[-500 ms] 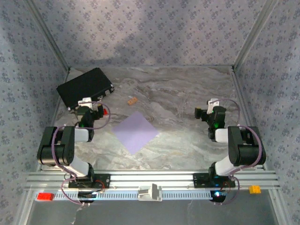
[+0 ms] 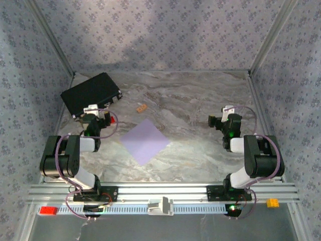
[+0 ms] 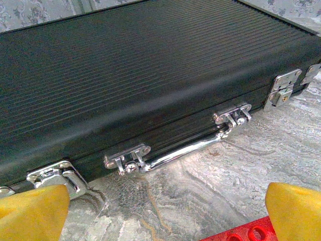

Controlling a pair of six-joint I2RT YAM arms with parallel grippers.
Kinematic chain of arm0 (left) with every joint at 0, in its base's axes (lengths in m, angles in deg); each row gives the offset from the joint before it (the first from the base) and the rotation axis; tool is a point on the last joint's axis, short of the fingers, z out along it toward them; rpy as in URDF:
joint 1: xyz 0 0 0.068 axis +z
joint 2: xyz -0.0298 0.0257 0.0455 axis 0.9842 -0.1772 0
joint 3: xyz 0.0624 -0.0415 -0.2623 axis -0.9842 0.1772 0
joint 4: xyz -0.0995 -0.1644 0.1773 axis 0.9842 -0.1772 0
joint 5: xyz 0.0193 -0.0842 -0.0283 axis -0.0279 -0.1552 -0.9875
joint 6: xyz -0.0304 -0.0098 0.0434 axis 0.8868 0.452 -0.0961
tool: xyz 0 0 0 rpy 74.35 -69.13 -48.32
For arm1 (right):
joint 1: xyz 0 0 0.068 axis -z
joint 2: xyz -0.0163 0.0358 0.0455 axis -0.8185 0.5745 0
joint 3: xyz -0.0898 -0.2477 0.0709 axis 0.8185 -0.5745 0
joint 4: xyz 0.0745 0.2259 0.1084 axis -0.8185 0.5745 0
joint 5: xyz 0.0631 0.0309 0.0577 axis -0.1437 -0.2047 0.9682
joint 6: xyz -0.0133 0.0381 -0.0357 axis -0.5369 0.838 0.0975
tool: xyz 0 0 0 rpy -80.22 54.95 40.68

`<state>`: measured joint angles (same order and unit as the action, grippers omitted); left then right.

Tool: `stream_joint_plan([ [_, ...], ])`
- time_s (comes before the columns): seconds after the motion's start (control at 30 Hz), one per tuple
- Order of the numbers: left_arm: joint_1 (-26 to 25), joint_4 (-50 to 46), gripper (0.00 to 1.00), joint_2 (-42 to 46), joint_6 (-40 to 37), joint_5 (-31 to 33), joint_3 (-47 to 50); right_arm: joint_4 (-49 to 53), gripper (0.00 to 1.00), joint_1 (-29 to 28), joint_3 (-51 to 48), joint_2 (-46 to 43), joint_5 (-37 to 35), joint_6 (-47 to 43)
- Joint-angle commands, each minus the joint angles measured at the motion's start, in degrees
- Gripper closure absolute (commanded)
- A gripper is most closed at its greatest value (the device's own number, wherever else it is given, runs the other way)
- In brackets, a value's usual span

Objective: Fold a paper plane with a square sheet of paper (pick it up from the middle)
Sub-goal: Move the square sheet of paper to the center of the table.

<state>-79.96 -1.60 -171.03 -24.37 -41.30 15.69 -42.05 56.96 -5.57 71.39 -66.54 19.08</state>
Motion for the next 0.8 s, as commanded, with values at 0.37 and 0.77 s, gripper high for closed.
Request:
stream_joint_plan([
  [0.37, 0.16, 0.02, 0.00, -0.12, -0.33, -2.66, -0.59, -1.00, 0.01, 0.18, 0.64, -0.10, 0.04, 0.09],
  [0.77, 0.21, -2.65, 0.00, 8.97, 0.54, -1.71, 2.44, -1.07, 0.01, -1.93, -1.84, -5.55, -1.81, -1.92],
])
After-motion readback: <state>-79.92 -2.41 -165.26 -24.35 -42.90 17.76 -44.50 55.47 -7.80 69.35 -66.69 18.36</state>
